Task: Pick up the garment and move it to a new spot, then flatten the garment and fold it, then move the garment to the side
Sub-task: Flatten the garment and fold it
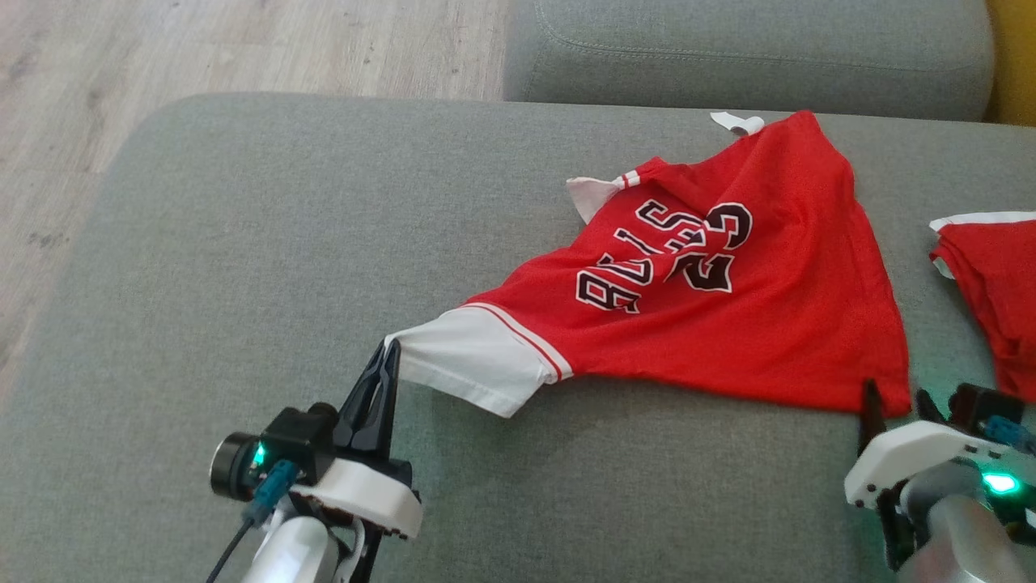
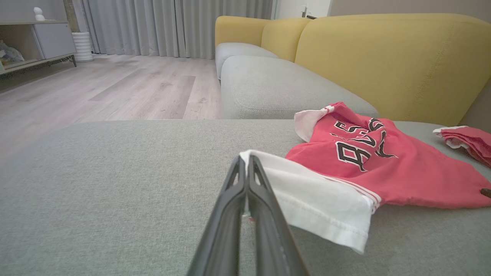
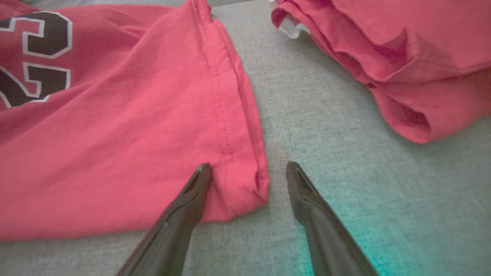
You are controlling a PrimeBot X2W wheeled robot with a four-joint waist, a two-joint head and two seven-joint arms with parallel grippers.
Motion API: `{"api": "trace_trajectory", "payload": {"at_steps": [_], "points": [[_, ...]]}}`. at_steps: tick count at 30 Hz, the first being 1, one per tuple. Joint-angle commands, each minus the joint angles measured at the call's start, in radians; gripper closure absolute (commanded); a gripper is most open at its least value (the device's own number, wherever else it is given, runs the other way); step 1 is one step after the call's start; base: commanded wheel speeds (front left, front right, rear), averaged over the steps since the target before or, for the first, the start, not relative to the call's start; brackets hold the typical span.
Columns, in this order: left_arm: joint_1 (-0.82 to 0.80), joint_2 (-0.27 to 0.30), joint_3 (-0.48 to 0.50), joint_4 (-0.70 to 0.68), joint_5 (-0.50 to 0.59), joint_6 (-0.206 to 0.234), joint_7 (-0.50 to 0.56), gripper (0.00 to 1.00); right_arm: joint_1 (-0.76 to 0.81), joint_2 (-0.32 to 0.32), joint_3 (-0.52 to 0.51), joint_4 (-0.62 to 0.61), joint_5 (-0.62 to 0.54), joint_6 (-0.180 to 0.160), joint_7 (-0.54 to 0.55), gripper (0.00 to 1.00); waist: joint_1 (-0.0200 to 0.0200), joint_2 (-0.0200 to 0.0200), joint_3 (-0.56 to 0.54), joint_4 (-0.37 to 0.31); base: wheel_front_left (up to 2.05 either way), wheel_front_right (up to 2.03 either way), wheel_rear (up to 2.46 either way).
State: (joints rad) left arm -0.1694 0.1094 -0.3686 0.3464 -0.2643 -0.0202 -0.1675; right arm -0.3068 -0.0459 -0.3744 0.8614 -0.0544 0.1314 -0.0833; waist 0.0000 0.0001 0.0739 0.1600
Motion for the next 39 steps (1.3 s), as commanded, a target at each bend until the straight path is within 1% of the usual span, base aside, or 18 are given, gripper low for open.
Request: {"api": "trace_trajectory", "payload": {"at_steps": [1, 7, 9, 11, 13, 17, 20, 23, 26, 29, 34, 39], "points": [[-0.021, 0.019, 0.026, -0.041, 0.003, 0.006, -0.002, 1.00, -0.027, -0.004, 0.022, 0.016, -0.017, -0.001, -0.007, 1.00, 0.0000, -0.0001, 0.001, -0.001, 0.00, 0.00, 0.00], [-0.013, 0.026, 0.032, -0.047, -0.005, 0.015, 0.005, 1.00, -0.060, -0.004, 0.031, 0.082, -0.019, -0.001, -0.044, 1.00, 0.0000, -0.0001, -0.015, -0.011, 0.00, 0.00, 0.00], [-0.009, 0.023, 0.043, -0.051, -0.026, 0.014, 0.004, 1.00, -0.074, -0.004, 0.044, 0.094, -0.007, -0.001, -0.068, 1.00, 0.0000, -0.0001, -0.027, -0.018, 0.00, 0.00, 0.00], [-0.007, 0.006, 0.065, -0.066, -0.078, 0.000, -0.001, 1.00, -0.093, -0.004, 0.080, 0.098, 0.017, -0.001, -0.094, 1.00, 0.0000, -0.0001, -0.042, -0.028, 0.00, 0.00, 0.00], [-0.012, 0.001, 0.081, -0.081, -0.108, -0.006, -0.004, 1.00, -0.115, -0.004, 0.131, 0.092, 0.065, -0.001, -0.110, 1.00, 0.0000, -0.0001, -0.060, -0.039, 0.00, 0.00, 0.00], [-0.042, 0.005, 0.111, -0.112, -0.137, -0.005, -0.004, 1.00, -0.152, -0.004, 0.233, 0.013, 0.131, -0.001, -0.121, 1.00, 0.0000, -0.0001, -0.099, -0.069, 0.00, 0.00, 0.00], [-0.090, 0.014, 0.138, -0.150, -0.150, 0.002, -0.004, 1.00, -0.187, -0.004, 0.281, -0.100, 0.157, -0.001, -0.102, 1.00, 0.0000, -0.0001, -0.118, -0.091, 0.00, 0.00, 0.00], [-0.157, 0.027, 0.173, -0.197, -0.162, 0.013, -0.005, 1.00, -0.221, -0.012, 0.316, -0.244, 0.158, -0.001, -0.062, 1.00, 0.0000, -0.0001, -0.131, -0.107, 0.00, 0.00, 0.00], [-0.220, 0.030, 0.214, -0.265, -0.191, 0.023, 0.001, 1.00, -0.247, -0.041, 0.372, -0.397, 0.179, -0.001, -0.008, 1.00, 0.0000, -0.0001, -0.142, -0.120, 0.00, 0.00, 0.00], [-0.259, 0.037, 0.245, -0.367, -0.219, 0.037, 0.032, 1.00, -0.253, -0.083, 0.407, -0.559, 0.210, -0.001, 0.059, 1.00, 0.0000, -0.0001, -0.150, -0.126, 0.00, 0.00, 0.00], [-0.281, 0.081, 0.269, -0.567, -0.214, 0.075, 0.124, 1.00, -0.222, -0.132, 0.393, -0.828, 0.248, -0.001, 0.181, 1.00, 0.0000, -0.0001, -0.153, -0.126, 0.00, 0.00, 0.00], [-0.281, 0.135, 0.283, -0.761, -0.218, 0.102, 0.256, 1.00, -0.164, -0.116, 0.341, -1.063, 0.266, -0.001, 0.311, 1.00, 0.0000, -0.0001, -0.139, -0.129, 0.00, 0.00, 0.00]]}}
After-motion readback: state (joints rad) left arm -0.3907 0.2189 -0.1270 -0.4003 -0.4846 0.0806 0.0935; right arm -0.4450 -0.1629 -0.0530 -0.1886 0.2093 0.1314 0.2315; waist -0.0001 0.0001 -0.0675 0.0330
